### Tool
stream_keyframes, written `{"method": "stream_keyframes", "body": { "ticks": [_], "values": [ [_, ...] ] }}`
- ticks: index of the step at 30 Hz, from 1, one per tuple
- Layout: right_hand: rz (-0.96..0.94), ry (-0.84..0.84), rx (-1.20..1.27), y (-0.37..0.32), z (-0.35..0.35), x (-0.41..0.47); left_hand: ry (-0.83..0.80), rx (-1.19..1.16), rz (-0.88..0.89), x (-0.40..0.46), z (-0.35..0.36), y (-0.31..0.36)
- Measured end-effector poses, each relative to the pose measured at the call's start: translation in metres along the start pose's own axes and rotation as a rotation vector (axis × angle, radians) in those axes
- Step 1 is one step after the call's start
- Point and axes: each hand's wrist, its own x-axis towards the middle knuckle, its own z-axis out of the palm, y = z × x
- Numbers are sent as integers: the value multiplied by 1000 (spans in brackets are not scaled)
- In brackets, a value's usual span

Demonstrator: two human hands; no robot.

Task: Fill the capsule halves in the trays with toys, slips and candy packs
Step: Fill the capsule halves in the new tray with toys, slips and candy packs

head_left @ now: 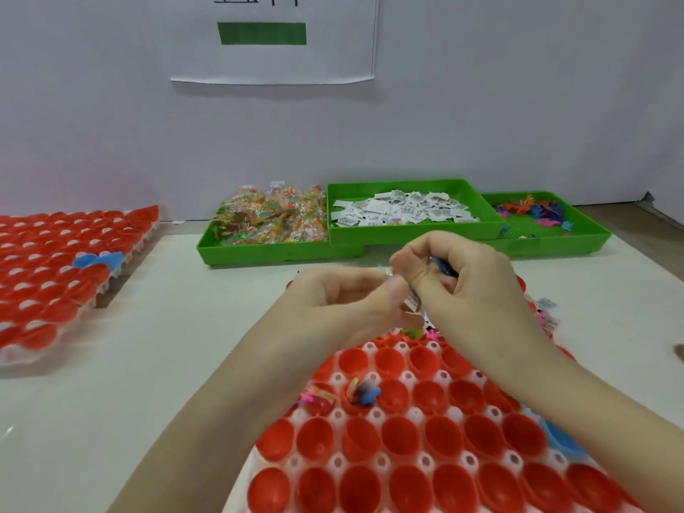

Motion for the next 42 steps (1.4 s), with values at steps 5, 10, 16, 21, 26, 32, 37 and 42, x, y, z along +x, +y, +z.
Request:
{"method": "stream_keyframes", "body": {
  "ticks": [5,10,16,21,26,32,37,42],
  "values": [
    [69,-100,171,-4,-7,-9,42,131,2,-2,5,-7],
    [240,-255,521,6,-30,-9,60,181,-60,-3,3,-9],
    [48,-245,403,12,-37,-21,68,188,-26,-1,0,-8],
    [-31,-215,287,5,-36,-16,42,218,2,-1,-4,-6],
    [-54,-203,101,-5,-32,-10,-11,216,36,-2,-4,-6],
    [-12,-268,91,-4,-27,-8,-67,272,54,2,-9,-13],
    [-52,-263,-53,7,-20,-11,19,382,16,9,-4,-28],
    [-27,-374,-116,18,-17,-18,47,537,0,14,-9,-40]
  ]
}}
